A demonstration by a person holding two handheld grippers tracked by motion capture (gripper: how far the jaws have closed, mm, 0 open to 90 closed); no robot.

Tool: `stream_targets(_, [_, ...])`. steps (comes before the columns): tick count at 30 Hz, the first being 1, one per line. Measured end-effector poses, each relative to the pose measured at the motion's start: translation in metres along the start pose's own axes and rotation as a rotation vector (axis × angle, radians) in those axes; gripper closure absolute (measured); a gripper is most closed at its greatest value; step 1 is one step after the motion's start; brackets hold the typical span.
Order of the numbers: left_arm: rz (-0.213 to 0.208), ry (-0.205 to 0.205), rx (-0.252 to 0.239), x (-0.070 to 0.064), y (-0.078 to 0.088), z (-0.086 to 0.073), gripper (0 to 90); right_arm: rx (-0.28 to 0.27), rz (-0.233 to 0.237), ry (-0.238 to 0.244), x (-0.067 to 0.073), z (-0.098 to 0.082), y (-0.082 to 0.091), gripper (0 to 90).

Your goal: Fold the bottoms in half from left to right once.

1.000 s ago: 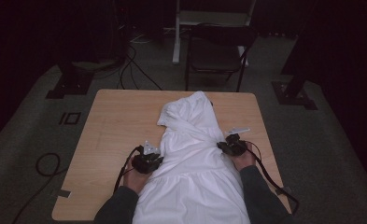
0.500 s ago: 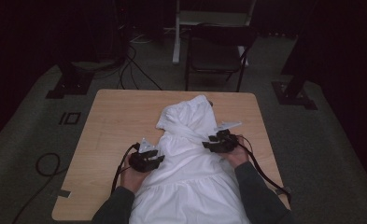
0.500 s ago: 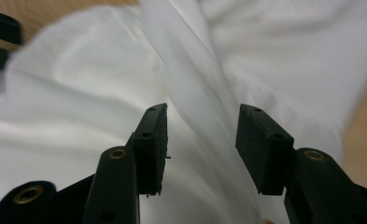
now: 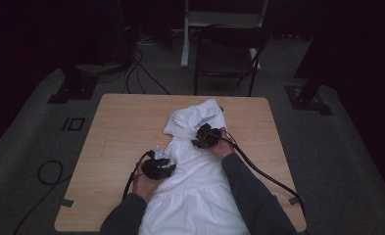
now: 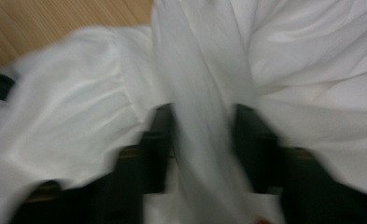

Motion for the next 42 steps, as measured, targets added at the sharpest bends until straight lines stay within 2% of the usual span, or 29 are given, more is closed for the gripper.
stream_targets(1, [-0.001, 0.002, -0.007, 0.0, 0.0, -0.001, 59.5, -0.007, -0.001, -0.009, -0.002, 0.002, 0.001, 80.2])
stream_targets(2, [-0.002, 0.003, -0.012, -0.001, 0.001, -0.001, 58.9, -0.049, 0.004, -0.04, -0.006, 0.007, 0.007, 84.7])
stream_targets(5, [-0.013, 0.005, -0.02, -0.001, 0.001, -0.002, 56.2, -0.221, -0.013, -0.152, -0.026, 0.02, 0.035, 87.1])
stream_targets(7, [-0.015, 0.0, -0.018, -0.002, 0.001, -0.002, 54.1, -0.282, -0.083, -0.232, -0.052, 0.012, 0.05, 87.4])
stream_targets(8, [-0.015, -0.01, -0.017, -0.003, 0.0, -0.002, 52.7, -0.293, -0.102, -0.292, -0.063, 0.006, 0.053, 87.5])
stream_targets(9, [-0.016, -0.012, -0.02, -0.004, 0.0, -0.001, 51.9, -0.304, -0.128, -0.385, -0.079, -0.009, 0.057, 87.5])
stream_targets(11, [-0.016, -0.023, -0.023, -0.007, -0.001, -0.001, 50.6, -0.272, -0.185, -0.473, -0.096, -0.035, 0.056, 86.9])
stream_targets(12, [-0.012, -0.031, -0.021, -0.009, -0.002, -0.001, 50.5, -0.265, -0.185, -0.516, -0.1, -0.046, 0.053, 86.5])
stream_targets(13, [-0.013, -0.035, -0.017, -0.01, -0.002, 0.0, 50.4, -0.251, -0.189, -0.547, -0.104, -0.055, 0.051, 85.8])
stream_targets(15, [-0.008, -0.046, -0.013, -0.012, -0.003, 0.0, 50.4, -0.215, -0.197, -0.561, -0.107, -0.068, 0.046, 84.9])
stream_targets(18, [-0.001, -0.043, -0.016, -0.015, -0.001, -0.002, 50.6, -0.13, -0.172, -0.521, -0.101, -0.076, 0.04, 82.6])
stream_targets(19, [-0.001, -0.041, -0.021, -0.017, 0.0, -0.003, 51.2, -0.116, -0.168, -0.512, -0.099, -0.077, 0.039, 82.4])
stream_targets(23, [-0.014, -0.054, -0.023, -0.027, 0.008, -0.011, 52.6, -0.086, -0.142, -0.497, -0.091, -0.08, 0.042, 82.5])
stream_targets(28, [-0.062, -0.082, 0.029, -0.036, 0.02, -0.016, 52.7, -0.044, -0.083, -0.466, -0.075, -0.084, 0.047, 81.8])
stream_targets(30, [-0.08, -0.076, 0.002, -0.035, 0.024, -0.008, 52.9, -0.026, -0.094, -0.419, -0.074, -0.081, 0.05, 73.1])
stream_targets(32, [-0.086, -0.064, -0.05, -0.032, 0.03, 0.006, 52.1, -0.065, -0.093, -0.373, -0.073, -0.071, 0.056, 63.3])
stream_targets(35, [-0.051, -0.079, -0.078, -0.023, 0.027, 0.025, 50.4, -0.137, -0.103, -0.319, -0.07, -0.048, 0.065, 54.8])
stream_targets(38, [-0.027, -0.058, -0.023, -0.011, 0.008, 0.025, 50.0, -0.186, -0.103, -0.228, -0.06, -0.024, 0.069, 51.6])
stream_targets(39, [-0.027, -0.058, -0.023, -0.011, 0.008, 0.025, 50.4, -0.186, -0.103, -0.228, -0.06, -0.024, 0.069, 51.6])
stream_targets(40, [-0.033, -0.034, 0.01, -0.008, -0.004, 0.019, 50.4, -0.198, -0.09, -0.198, -0.055, -0.017, 0.068, 51.7])
stream_targets(41, [-0.033, -0.027, 0.028, -0.008, -0.009, 0.015, 51.5, -0.218, -0.057, -0.149, -0.044, -0.006, 0.066, 53.7])
stream_targets(42, [-0.036, -0.028, 0.034, -0.008, -0.013, 0.012, 51.6, -0.222, -0.032, -0.122, -0.037, -0.002, 0.063, 54.6])
Point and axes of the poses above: each handheld gripper's, and its own axes: y roughly backward along the jaws, z roughly out of its top, x roughly to its left, the point moved 8 cm from there along -y, roughly forward along the jaws, and after that the axes turned 7 degrees about -x, right-handed, at the moved point
